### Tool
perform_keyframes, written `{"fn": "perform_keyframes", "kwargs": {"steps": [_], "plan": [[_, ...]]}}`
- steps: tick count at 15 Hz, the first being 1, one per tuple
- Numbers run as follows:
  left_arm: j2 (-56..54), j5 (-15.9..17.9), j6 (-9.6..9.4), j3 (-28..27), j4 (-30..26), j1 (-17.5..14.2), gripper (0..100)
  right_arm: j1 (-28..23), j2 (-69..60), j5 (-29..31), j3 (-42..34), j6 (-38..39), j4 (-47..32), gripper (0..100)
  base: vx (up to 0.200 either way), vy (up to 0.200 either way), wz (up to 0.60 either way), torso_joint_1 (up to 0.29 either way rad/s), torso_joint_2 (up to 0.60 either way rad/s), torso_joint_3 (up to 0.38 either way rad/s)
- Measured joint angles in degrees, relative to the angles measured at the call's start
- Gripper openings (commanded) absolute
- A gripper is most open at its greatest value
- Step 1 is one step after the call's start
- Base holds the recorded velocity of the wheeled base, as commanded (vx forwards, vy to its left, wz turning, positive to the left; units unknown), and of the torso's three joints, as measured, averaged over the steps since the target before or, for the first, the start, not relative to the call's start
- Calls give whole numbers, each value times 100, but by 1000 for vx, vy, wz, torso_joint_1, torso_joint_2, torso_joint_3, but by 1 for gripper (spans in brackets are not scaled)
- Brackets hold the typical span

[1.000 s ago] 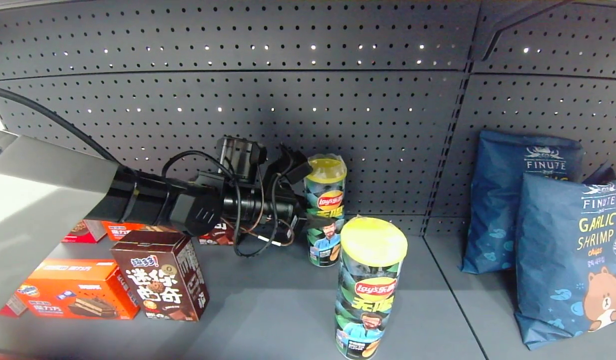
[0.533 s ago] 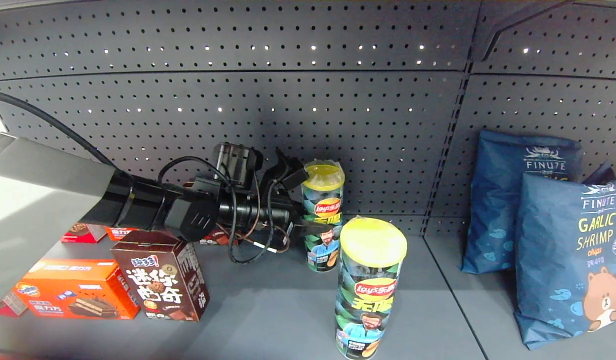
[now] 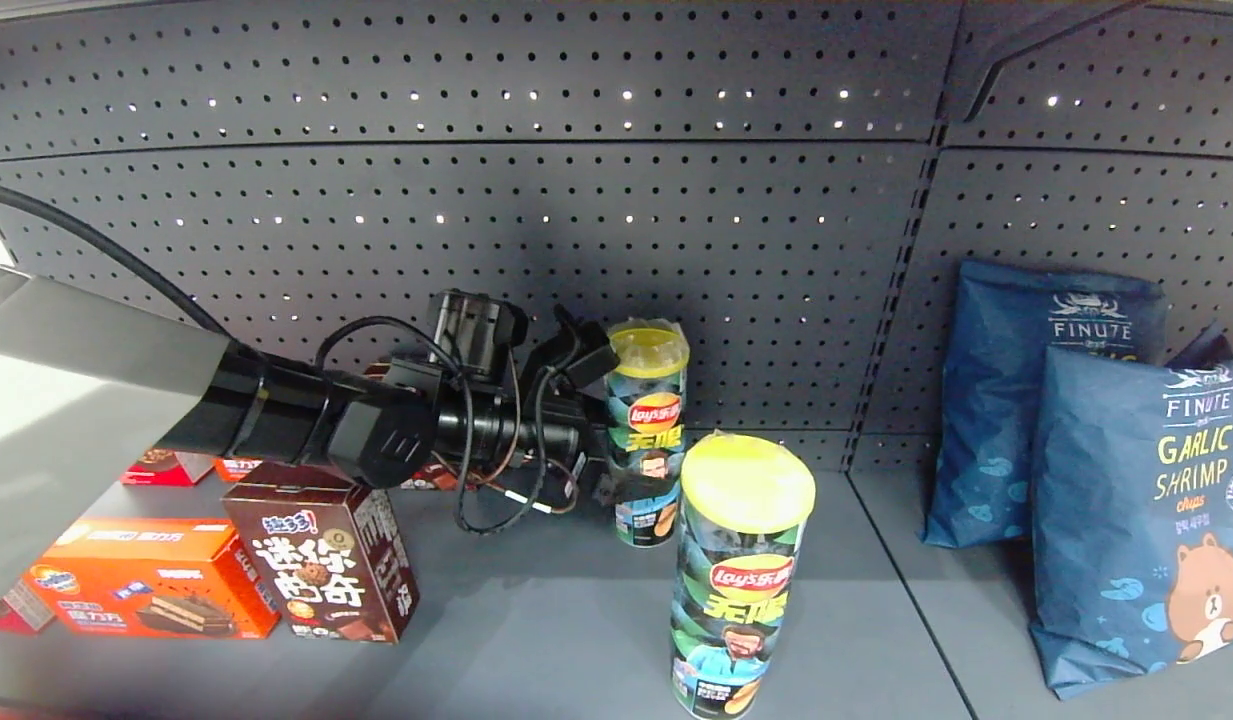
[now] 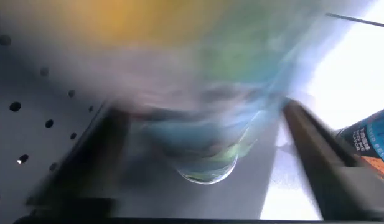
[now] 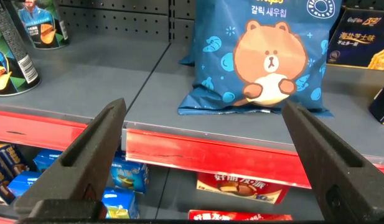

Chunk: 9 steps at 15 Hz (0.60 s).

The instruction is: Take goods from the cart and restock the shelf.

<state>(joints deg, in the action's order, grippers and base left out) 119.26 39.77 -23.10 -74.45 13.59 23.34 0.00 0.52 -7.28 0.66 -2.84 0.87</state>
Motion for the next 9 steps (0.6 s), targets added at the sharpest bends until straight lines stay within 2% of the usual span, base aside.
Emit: {"fn": "perform_keyframes", "kwargs": {"steps": [4, 9], "plan": [[-66, -2, -2, 77, 37, -87, 100, 0, 0, 0, 0, -2, 0, 100, 0, 0, 0, 0, 0, 0], [-560, -30, -18, 629, 46, -297, 100, 0, 0, 0, 0, -2, 0, 100, 0, 0, 0, 0, 0, 0]]}}
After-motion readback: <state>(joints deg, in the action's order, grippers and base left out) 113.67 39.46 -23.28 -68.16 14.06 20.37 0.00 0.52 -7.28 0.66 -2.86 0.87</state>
